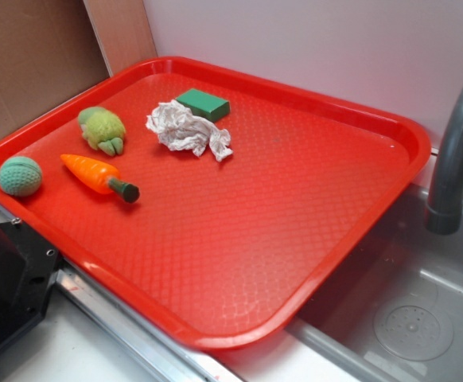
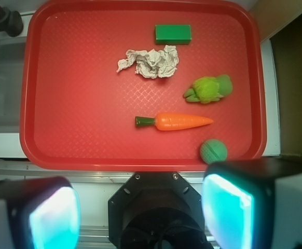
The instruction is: Grab the green animal.
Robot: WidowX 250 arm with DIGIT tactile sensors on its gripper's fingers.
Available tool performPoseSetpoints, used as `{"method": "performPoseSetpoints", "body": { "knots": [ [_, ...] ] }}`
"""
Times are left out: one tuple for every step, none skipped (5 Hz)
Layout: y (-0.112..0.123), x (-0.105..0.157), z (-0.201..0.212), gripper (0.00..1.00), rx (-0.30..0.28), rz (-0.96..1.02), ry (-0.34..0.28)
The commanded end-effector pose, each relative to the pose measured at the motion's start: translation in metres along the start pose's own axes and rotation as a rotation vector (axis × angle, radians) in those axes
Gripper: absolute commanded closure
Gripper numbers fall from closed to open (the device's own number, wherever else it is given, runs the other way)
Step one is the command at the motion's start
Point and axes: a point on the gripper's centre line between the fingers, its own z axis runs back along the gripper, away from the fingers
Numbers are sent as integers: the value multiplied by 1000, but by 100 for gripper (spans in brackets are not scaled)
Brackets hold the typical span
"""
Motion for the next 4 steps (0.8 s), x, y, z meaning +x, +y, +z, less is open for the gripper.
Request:
{"method": "performPoseSetpoints", "body": {
  "knots": [
    [0,0,0,0,0,0,0],
    [13,5,-7,0,-32,256,20],
    [25,12,-20,0,-59,498,52],
    [43,22,-36,0,-40,738,25]
  ]
}}
